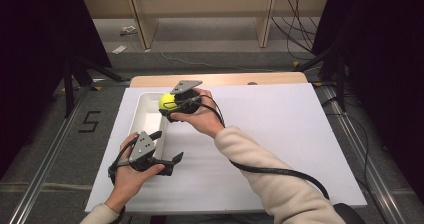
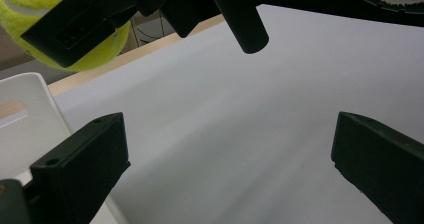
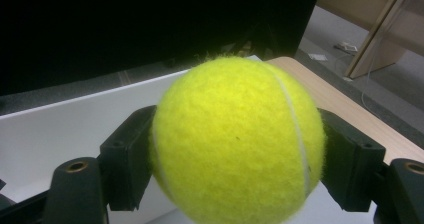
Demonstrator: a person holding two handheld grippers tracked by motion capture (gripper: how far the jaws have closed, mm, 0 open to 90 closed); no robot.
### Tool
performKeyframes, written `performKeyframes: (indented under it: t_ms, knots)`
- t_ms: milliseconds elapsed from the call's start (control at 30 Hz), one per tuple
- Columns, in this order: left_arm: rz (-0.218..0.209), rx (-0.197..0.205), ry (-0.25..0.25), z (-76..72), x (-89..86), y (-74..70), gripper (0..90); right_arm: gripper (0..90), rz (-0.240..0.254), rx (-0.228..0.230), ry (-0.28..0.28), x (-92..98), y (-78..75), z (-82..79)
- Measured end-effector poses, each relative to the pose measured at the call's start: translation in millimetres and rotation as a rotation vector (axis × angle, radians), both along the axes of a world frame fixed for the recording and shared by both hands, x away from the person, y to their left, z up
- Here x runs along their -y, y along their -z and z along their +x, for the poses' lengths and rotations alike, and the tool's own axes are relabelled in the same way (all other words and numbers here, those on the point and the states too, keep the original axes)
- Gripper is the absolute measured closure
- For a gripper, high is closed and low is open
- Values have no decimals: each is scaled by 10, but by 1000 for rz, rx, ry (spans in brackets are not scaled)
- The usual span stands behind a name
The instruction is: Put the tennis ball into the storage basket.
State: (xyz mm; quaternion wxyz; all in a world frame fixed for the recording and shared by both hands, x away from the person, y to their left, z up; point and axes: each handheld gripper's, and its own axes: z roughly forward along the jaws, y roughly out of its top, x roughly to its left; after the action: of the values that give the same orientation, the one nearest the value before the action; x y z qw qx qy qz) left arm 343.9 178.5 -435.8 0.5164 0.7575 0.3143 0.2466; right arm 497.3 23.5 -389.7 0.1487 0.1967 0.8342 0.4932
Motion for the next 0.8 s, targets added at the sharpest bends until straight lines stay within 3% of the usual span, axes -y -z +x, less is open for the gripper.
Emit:
performKeyframes:
  t_ms: [800]
  knots:
    - [1, 0, 0, -2, 6, 1, 13, 259, -2, -6, -17, -95, -11, -14]
